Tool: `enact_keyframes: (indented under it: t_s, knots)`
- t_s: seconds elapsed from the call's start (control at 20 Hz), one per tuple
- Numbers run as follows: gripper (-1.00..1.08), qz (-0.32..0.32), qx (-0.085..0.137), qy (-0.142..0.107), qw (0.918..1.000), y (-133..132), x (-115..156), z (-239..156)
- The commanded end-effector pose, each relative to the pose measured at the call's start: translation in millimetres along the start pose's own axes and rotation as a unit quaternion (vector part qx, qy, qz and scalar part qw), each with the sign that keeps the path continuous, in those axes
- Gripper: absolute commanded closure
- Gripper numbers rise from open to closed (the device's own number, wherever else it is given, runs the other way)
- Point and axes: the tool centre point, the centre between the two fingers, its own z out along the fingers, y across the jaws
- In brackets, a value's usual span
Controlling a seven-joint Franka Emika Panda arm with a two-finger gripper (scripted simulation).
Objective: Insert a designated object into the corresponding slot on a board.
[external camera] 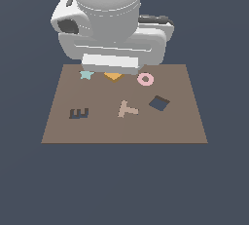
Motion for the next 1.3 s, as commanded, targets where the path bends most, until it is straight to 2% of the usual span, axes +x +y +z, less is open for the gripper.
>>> enact_keyframes:
  t_s: [0.0,0.35,0.75,1.0,1.25]
  knots:
    - [-0.92,0.000,0.000,0.000,1.0000,0,0,0]
    - [-0.92,0.020,0.000,0.001,0.9998,3,-3,6]
    - [-0.92,0.090,0.001,0.005,0.9959,12,-16,26]
    - [-0.92,0.158,0.001,0.008,0.9874,19,-29,46]
    - [-0.92,0.236,0.002,0.013,0.9717,25,-45,70]
